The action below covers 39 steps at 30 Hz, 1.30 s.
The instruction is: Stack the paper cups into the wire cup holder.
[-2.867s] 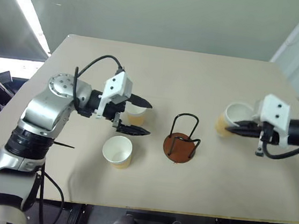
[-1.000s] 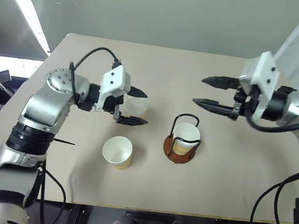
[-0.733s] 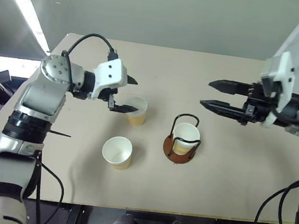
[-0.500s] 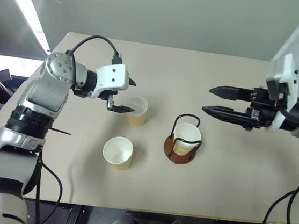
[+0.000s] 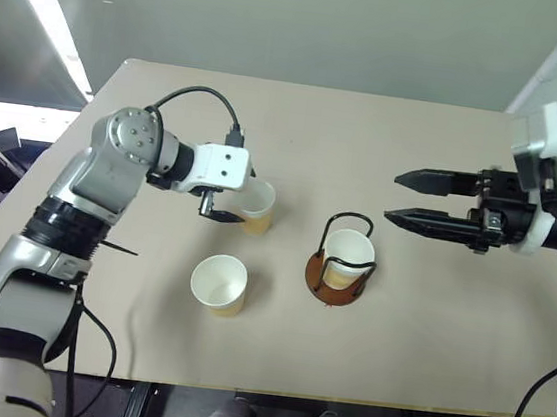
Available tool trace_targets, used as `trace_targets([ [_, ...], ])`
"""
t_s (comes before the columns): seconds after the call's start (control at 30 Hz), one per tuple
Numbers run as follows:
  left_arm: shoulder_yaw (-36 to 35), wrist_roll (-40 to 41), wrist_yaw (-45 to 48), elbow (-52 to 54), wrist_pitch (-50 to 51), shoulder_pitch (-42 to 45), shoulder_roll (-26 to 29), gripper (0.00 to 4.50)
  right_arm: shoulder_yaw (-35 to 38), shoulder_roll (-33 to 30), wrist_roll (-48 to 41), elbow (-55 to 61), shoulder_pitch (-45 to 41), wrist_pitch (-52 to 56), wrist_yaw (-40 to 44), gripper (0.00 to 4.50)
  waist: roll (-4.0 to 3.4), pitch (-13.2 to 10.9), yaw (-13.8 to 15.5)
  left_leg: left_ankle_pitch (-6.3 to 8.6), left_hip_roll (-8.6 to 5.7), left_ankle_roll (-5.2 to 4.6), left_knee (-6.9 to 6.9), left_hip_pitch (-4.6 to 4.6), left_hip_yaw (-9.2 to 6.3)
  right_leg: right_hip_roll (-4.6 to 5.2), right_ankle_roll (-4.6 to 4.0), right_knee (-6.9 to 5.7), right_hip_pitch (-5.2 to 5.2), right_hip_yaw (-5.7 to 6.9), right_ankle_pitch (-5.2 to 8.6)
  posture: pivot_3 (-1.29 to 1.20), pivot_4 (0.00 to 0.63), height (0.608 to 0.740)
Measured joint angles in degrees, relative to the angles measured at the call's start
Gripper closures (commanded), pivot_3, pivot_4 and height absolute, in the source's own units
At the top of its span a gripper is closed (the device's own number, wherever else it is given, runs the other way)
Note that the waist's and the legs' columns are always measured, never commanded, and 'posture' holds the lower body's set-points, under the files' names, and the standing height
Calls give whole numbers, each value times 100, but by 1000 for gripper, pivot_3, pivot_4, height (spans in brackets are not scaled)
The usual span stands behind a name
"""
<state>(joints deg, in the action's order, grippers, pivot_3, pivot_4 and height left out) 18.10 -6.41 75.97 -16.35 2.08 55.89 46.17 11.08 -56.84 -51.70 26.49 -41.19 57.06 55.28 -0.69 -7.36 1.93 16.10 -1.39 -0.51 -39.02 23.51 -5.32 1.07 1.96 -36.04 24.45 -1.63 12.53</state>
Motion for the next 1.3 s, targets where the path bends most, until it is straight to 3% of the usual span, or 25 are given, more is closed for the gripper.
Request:
trace_targets([
  [0.53,198,-506,-149,-1012,-555,170,-577,0,-9,-215,24,71,254,-219,5,1884,0,0,7,1,0,-2,-6,8,0,0,1,-5,7,1,-1,0,150,740],
  [0.63,216,-511,-125,-1099,-593,170,-633,594,-9,-217,33,71,259,-262,3,1833,0,0,7,1,0,-2,-8,9,0,0,2,-5,7,1,-1,0,150,740],
  [0.97,209,-359,313,-1106,-498,170,-652,4315,-50,-309,395,9,453,-566,18,1833,1,0,14,1,0,-3,-11,10,0,0,3,-8,8,2,-1,0,150,740],
  [1.3,68,34,790,-502,-124,170,-435,4443,-74,-466,691,-177,832,-1418,1013,1833,1,0,15,2,0,-4,-15,17,1,0,4,-9,11,3,-2,0,150,740],
])
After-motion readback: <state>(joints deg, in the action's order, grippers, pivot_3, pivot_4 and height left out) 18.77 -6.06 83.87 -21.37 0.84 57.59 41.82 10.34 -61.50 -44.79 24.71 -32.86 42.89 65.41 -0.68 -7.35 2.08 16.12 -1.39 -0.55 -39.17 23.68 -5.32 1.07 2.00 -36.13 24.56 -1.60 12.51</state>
